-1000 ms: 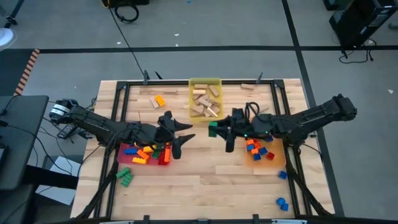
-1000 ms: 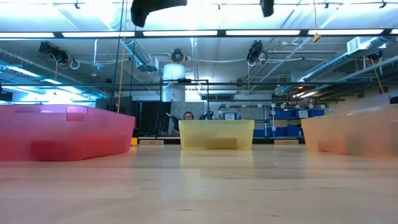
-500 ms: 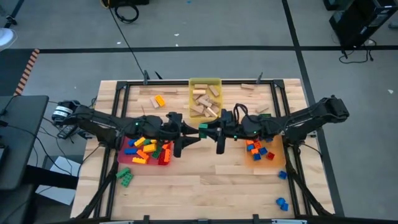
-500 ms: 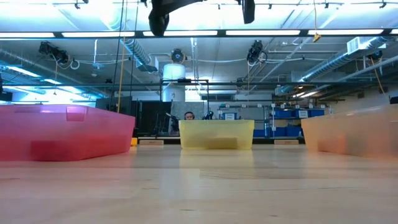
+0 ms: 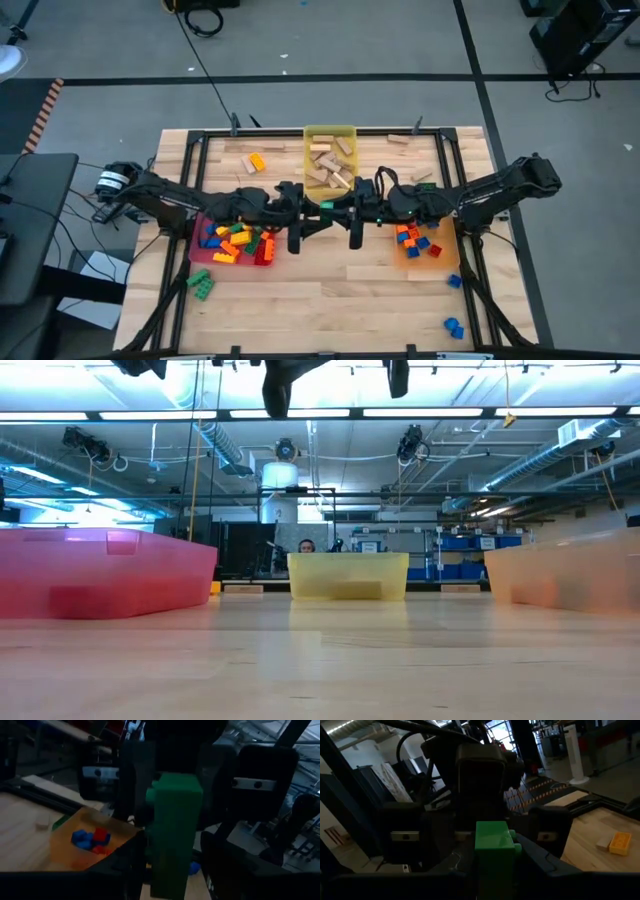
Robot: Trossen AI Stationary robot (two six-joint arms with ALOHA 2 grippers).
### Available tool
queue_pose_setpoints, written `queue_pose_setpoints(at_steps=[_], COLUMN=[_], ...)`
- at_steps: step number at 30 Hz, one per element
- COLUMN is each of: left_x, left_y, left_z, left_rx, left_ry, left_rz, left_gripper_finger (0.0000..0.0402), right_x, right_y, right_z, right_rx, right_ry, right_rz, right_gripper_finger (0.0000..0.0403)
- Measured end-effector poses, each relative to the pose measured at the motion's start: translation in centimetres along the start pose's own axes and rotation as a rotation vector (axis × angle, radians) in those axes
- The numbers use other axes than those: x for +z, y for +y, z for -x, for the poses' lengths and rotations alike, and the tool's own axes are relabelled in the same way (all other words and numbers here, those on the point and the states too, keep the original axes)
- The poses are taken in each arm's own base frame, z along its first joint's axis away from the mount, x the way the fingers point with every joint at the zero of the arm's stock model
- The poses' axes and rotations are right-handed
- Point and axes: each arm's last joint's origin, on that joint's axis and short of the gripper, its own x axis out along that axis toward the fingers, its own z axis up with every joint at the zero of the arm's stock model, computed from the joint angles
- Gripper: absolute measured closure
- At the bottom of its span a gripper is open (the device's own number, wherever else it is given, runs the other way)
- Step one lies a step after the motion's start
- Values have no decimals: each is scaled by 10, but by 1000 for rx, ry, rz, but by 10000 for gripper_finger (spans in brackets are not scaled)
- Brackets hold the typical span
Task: Sort blocks by size
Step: Put the 3 stud green game piece into the pink bin
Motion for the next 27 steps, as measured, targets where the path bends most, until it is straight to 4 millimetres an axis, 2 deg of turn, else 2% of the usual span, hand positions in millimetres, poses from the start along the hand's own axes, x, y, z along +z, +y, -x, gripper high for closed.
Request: queue_pose_setpoints(at_steps=[5, 12, 19, 22, 27], left_x=[1, 0, 0, 0, 3], left_y=[0, 0, 0, 1, 6], left_z=[0, -1, -1, 0, 5], left_rx=[-1, -2, 5, 16, 62], left_ry=[-14, -12, -13, -13, 51], left_rz=[-20, -32, -67, -80, -89], left_gripper_finger=[230, 309, 308, 295, 298], right_x=[-1, -1, 1, 3, 14], right_y=[0, 0, -2, -2, -4], right_z=[0, 0, 0, 1, 8], right_rx=[-3, 6, -2, -6, -27], right_ry=[13, 13, 7, 2, -34], right_rz=[-14, -20, 6, 3, 8], right_gripper_finger=[298, 286, 280, 271, 248])
